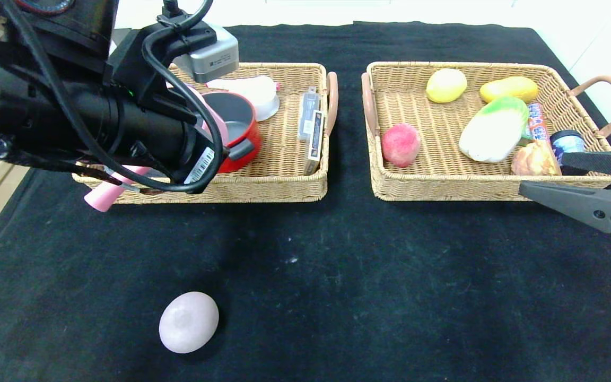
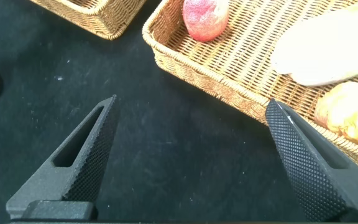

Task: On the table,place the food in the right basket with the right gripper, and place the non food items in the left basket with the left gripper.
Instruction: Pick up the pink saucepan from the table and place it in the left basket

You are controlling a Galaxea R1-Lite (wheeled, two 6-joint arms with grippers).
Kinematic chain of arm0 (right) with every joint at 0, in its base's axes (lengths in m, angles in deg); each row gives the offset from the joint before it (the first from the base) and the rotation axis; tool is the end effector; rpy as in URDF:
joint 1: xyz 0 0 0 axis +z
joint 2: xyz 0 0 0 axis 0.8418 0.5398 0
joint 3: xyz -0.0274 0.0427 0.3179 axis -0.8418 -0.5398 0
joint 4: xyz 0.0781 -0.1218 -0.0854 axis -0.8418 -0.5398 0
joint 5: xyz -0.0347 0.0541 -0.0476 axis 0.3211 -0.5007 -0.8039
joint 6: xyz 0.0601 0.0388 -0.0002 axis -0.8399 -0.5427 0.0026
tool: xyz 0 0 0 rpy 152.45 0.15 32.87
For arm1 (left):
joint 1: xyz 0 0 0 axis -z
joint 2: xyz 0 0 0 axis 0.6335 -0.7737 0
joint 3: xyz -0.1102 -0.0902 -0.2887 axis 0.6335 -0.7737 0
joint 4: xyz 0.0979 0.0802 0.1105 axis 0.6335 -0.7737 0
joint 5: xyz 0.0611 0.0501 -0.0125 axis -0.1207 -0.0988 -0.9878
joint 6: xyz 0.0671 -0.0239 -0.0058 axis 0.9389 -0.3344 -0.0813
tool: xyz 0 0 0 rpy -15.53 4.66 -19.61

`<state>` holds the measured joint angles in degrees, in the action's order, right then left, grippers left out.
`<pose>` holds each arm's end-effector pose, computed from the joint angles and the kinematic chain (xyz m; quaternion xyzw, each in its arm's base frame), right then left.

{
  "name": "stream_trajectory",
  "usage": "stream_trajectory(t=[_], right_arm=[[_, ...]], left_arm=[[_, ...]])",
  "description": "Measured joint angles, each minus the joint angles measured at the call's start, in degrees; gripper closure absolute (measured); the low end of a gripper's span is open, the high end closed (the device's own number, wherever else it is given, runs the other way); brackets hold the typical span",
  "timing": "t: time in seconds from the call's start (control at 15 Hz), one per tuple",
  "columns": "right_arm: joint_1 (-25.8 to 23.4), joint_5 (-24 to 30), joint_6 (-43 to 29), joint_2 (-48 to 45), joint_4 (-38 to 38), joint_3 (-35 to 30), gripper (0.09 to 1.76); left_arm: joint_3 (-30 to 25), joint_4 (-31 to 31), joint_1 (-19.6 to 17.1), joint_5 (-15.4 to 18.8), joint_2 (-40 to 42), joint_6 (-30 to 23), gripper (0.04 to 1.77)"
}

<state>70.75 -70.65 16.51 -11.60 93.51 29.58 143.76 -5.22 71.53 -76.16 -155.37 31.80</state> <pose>0.1865 0.0686 0.3097 -0.0593 0.0581 0.2836 0.9553 0.2558 -0.1356 0.3401 0.2925 0.1723 -0.1637 0.9262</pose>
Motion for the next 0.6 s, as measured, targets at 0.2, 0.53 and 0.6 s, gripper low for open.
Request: stream_trajectory(t=[0.2, 0.53, 0.6], right_arm=[[0.0, 0.02, 0.0, 0.0, 0.0, -0.05, 0.14], [0.02, 0.07, 0.02, 0.09, 0.0, -0.11, 0.14], [0.02, 0.1, 0.02, 0.09, -0.02, -0.11, 0.14]], left_arm=[[3.25, 0.01, -3.51, 4.5, -1.27, 1.87, 1.63], [7.74, 0.15, -7.75, 10.25, -4.6, 4.18, 1.63], [8.9, 0.15, -8.63, 11.47, -5.38, 4.84, 1.63]])
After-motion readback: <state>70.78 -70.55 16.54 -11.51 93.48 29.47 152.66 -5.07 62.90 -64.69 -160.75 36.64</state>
